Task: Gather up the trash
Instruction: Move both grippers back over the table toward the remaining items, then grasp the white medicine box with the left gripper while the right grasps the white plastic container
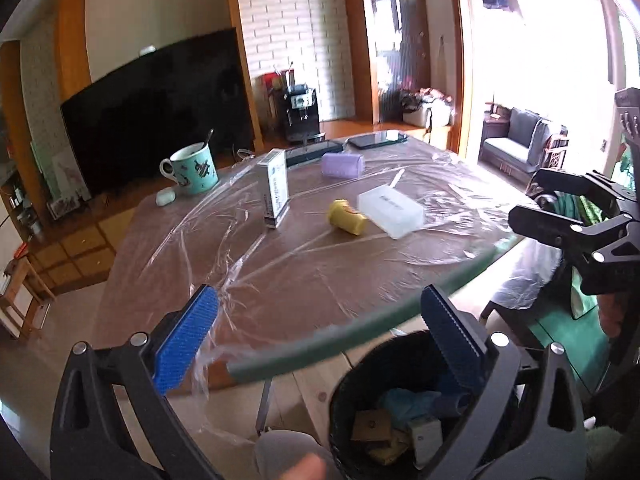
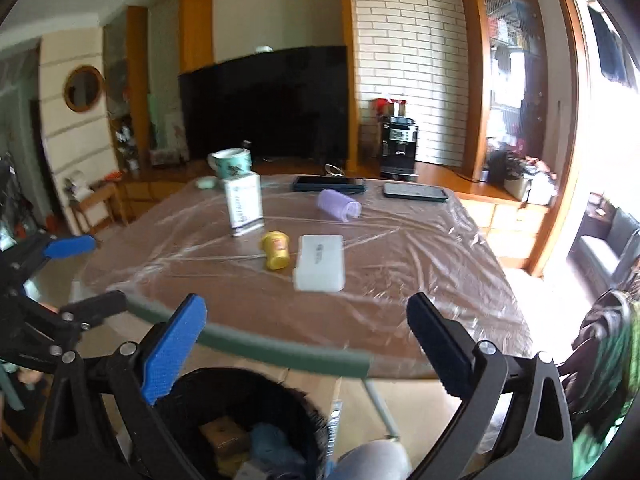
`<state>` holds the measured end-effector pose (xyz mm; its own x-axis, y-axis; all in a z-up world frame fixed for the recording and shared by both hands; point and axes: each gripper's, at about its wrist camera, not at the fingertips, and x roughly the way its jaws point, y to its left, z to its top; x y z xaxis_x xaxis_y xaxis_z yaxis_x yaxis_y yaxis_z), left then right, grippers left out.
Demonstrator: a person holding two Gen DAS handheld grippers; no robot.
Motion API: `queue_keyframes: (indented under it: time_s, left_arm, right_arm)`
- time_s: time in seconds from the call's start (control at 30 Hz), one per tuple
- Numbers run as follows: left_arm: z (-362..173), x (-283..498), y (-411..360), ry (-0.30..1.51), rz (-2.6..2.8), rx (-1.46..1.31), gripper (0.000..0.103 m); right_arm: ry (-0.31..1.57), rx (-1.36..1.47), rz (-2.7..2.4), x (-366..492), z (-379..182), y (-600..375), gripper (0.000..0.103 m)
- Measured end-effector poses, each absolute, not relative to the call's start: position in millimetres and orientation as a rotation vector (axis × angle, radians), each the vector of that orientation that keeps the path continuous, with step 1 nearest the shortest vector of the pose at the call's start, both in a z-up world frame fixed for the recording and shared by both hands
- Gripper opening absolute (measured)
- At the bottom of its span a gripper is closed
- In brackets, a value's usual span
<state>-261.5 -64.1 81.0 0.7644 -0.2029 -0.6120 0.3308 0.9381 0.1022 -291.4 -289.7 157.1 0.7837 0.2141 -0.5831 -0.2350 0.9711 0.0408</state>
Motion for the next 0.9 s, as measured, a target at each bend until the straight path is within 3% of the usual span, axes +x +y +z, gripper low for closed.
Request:
queue_keyframes:
  time_s: [0.2,0.57,0.73,0.9]
  left_arm:
    - [76.6,-207.7,-66.0,0.672,-0.261,0.223,0.101]
    - [53.2,-96.5,-64.3,0.783,-0.242,0.221,0.101]
    - [42.1,-67.4,-67.3,0.826,-0.253,0.224,0.089]
    - [31.6,-49.0,-69.1,0.875,-0.274,0.19,0.069]
  right_arm:
    - [0.81,0.003,0.235,-219.1,130.0,-280.4,0.099]
    - [0.996,-0.043,0.209,-145.6,87.5,-265.0,0.078]
    - [1.03,-0.025,0.222,-128.7,77.5,-262.3,0.075]
    - [1.051,-0.007,0.222,-119.7,71.7,-260.8,0.072]
